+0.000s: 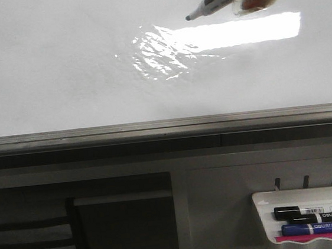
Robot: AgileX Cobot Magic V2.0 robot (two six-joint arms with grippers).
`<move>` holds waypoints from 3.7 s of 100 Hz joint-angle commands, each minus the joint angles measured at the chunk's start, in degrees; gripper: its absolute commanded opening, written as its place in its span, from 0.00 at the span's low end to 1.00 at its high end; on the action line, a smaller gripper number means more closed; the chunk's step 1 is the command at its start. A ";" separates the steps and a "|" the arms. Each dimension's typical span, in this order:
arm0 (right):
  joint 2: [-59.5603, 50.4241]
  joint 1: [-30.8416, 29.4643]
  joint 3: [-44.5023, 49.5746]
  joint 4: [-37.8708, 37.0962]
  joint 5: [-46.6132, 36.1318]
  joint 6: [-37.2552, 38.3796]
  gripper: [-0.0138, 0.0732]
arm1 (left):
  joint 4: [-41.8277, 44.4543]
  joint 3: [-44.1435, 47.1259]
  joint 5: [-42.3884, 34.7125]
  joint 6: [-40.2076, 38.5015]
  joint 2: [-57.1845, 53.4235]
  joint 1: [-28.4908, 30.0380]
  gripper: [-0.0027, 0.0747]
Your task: Write number 7 on whiteboard
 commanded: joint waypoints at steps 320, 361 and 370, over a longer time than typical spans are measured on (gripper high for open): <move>7.36 6.45 -13.64 3.54 18.42 -29.27 0.09 | -5.94 -18.48 -11.76 20.59 31.28 -31.84 0.39; 7.93 6.45 -13.64 7.47 18.20 -29.27 0.09 | -5.94 -18.48 -11.76 20.59 31.28 -31.84 0.06; 8.26 6.45 -13.64 7.47 18.30 -29.27 0.19 | -5.94 -18.48 -11.76 20.59 31.28 -31.84 0.02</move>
